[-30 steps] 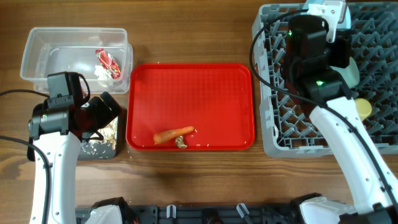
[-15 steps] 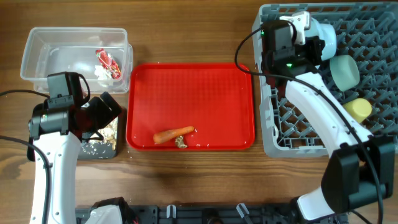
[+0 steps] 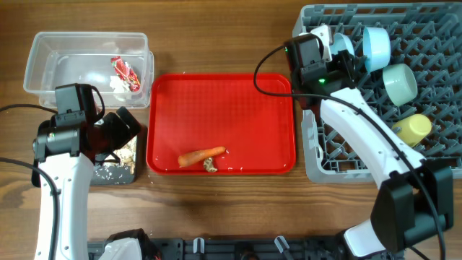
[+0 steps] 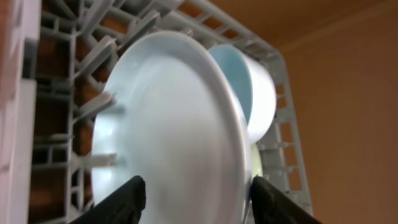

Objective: Sort waste into correct bins and load items into the dishwasher rack
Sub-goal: 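Reach the left gripper to the carrot on the red tray and grasp it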

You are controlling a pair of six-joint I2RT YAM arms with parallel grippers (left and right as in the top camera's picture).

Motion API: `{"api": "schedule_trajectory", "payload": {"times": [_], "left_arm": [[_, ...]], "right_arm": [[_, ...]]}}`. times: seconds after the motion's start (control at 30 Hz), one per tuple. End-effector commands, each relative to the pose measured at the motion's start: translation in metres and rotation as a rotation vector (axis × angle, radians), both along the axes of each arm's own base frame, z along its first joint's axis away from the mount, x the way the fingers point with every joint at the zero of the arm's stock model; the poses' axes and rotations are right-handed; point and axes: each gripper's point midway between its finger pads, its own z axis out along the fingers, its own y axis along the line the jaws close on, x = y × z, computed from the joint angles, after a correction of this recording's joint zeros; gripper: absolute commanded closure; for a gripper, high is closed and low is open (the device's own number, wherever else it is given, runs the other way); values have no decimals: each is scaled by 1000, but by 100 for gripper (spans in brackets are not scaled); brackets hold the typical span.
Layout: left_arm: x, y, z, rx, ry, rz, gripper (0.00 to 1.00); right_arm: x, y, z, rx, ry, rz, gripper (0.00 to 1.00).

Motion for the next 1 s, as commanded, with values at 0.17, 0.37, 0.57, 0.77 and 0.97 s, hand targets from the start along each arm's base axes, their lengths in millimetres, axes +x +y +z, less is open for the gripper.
{"api": "schedule_trajectory", "payload": {"times": [0.17,0.37,0.57,0.77,0.97], "left_arm": [[3,-18,3,7,-14,-107,0],[12,-92,-7,65,-18,-543,0],[5,-149,-57,106,125,-866,0],[-2,-153,-109,244,305,-950,0],[-3,-160,-131,248,350,-976,3]], "right_arm": [[-38,68,33,514,17,276,31],[-87,61,65,668,-16,219,23],[-101,56,51,711,27,119,22],[-108,54,46,756,31,48,19],[-109,53,46,757,34,42,19]]}}
